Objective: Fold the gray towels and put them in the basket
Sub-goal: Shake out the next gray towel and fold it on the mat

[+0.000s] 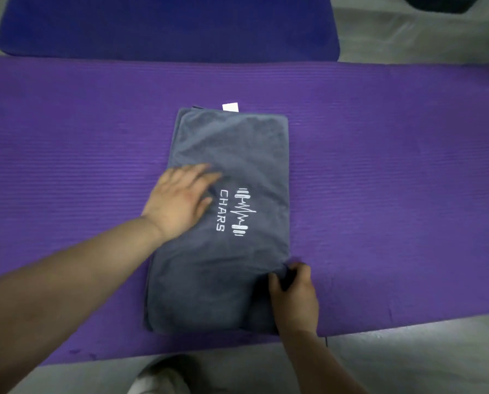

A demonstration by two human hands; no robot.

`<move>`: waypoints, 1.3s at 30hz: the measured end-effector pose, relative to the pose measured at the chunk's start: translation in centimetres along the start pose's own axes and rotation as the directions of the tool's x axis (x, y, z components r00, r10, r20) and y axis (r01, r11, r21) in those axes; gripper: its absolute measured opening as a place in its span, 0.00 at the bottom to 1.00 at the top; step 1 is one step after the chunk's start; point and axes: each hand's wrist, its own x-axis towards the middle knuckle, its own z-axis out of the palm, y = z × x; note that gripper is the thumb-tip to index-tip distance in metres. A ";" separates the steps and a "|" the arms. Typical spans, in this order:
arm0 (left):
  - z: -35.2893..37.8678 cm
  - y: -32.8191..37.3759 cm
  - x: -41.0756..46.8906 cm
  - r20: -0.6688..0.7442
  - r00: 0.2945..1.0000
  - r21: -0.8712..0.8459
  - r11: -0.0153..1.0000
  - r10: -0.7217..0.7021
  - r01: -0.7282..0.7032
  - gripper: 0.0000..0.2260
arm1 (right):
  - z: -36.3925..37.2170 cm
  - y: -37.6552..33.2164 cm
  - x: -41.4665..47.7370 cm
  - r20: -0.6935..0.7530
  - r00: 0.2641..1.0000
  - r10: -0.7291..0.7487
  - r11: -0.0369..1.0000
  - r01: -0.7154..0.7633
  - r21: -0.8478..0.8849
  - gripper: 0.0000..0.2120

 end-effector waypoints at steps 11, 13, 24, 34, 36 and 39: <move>4.6 5.3 8.8 0.570 0.821 0.048 0.996 0.036 -0.077 0.32 | -2.2 -0.5 0.4 0.149 0.984 0.100 0.990 -0.113 0.082 0.10; 5.1 5.3 9.1 0.556 0.830 0.041 0.997 0.032 -0.066 0.32 | -2.3 -0.9 0.4 0.262 0.959 0.109 0.993 -0.091 -0.080 0.12; 3.0 0.1 7.6 0.054 0.928 -0.352 0.863 -0.368 0.362 0.24 | -2.4 -2.8 1.7 -0.169 0.957 -0.236 0.944 0.184 -0.273 0.08; 1.6 -6.6 6.4 0.386 0.689 -0.502 0.487 -0.613 0.715 0.28 | 8.7 -11.5 -4.6 0.478 0.826 -0.299 0.766 0.506 -0.396 0.35; 1.6 -6.2 6.2 0.388 0.676 -0.481 0.489 -0.626 0.728 0.27 | 8.7 -11.9 -5.1 0.403 0.869 -0.288 0.750 0.466 -0.470 0.37; 1.4 -6.1 5.9 0.386 0.677 -0.457 0.507 -0.627 0.731 0.25 | 10.6 -11.0 -5.1 0.268 0.867 -0.421 0.710 0.499 -0.497 0.24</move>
